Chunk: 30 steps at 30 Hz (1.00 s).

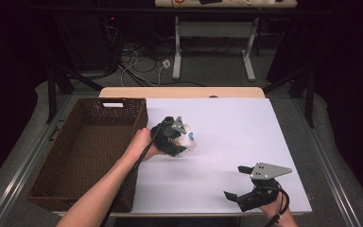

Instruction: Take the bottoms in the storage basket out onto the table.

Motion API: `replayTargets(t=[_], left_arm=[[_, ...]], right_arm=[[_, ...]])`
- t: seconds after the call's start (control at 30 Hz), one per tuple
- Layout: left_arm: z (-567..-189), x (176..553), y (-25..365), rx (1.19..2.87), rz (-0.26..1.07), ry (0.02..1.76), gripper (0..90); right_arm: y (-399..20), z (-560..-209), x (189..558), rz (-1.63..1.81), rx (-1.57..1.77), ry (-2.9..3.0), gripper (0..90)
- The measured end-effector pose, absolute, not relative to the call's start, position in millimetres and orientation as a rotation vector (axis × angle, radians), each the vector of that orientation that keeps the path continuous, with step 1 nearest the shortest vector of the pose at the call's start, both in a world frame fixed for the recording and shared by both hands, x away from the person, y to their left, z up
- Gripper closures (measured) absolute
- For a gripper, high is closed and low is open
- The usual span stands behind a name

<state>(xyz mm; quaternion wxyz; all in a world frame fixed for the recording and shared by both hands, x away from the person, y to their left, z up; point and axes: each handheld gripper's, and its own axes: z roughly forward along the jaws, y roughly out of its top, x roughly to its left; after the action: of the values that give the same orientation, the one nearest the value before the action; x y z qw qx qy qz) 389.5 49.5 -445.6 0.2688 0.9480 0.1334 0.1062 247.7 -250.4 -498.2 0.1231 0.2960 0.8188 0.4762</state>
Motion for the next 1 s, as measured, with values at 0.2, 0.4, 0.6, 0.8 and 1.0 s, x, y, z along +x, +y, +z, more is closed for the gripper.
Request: replayTargets(t=[0.2,0.4,0.6,0.8,1.0], left_arm=[[-449,390,46,2.568,0.278,0.364,51.3],[-455,391,42,2.588,0.259,0.377,51.3],[-460,394,40,2.614,0.258,0.391,51.2],[-465,397,40,2.607,0.246,0.413,50.9],[-469,400,41,2.614,0.231,0.420,50.7]], right_arm=[[-249,-498,248,1.385,0.862,2.398,0.8],[-250,-498,248,1.390,0.863,2.386,0.8],[-249,-499,249,1.388,0.861,2.395,0.9],[-249,-498,248,1.387,0.862,2.394,0.8],[-248,-499,249,1.391,0.857,2.396,0.9]])
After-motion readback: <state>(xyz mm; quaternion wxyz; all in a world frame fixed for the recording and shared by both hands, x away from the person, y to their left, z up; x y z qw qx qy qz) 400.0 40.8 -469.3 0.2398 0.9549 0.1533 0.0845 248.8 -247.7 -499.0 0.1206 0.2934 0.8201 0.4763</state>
